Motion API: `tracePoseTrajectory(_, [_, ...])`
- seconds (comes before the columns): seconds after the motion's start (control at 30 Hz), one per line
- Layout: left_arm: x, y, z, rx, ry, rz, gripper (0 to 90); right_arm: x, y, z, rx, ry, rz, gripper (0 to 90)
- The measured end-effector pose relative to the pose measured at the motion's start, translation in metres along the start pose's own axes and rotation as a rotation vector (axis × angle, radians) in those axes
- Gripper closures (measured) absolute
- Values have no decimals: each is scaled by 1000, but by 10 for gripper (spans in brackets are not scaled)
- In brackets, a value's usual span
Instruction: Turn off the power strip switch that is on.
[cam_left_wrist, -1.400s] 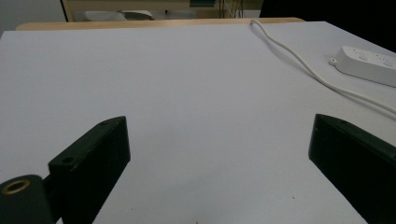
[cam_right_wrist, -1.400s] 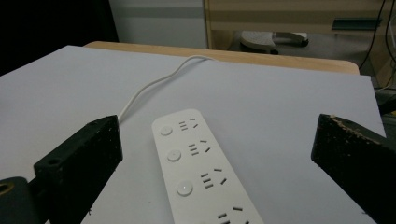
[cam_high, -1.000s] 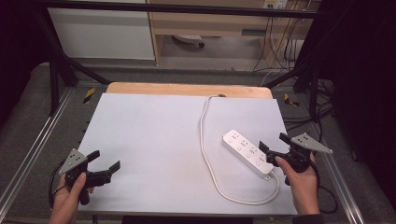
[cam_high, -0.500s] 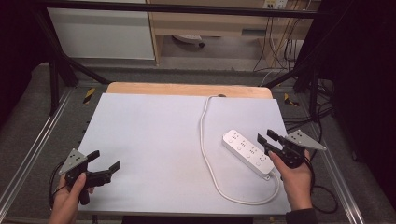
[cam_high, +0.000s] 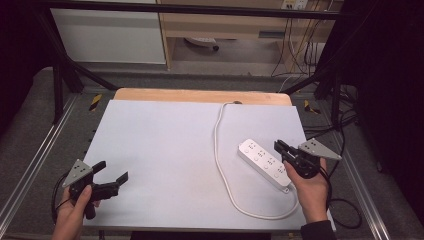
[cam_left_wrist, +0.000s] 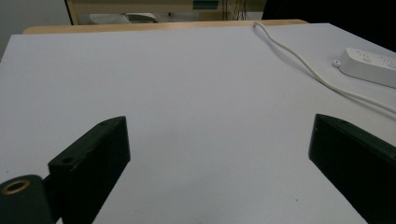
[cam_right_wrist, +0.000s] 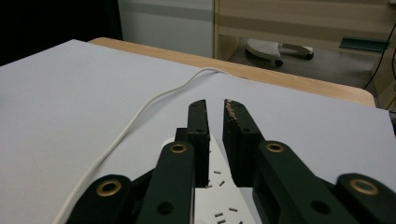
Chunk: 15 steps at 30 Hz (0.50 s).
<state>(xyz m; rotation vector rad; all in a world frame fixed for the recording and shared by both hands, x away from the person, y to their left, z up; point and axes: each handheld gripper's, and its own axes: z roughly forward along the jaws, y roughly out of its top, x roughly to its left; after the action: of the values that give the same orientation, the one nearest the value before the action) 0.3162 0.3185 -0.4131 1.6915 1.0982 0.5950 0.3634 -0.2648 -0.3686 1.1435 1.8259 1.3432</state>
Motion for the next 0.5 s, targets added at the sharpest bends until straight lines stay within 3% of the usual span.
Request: tracePoseTrajectory(0.5, [1, 0, -1, -3, 7, -6, 53, 8, -5, 17, 26, 5, -19, 898])
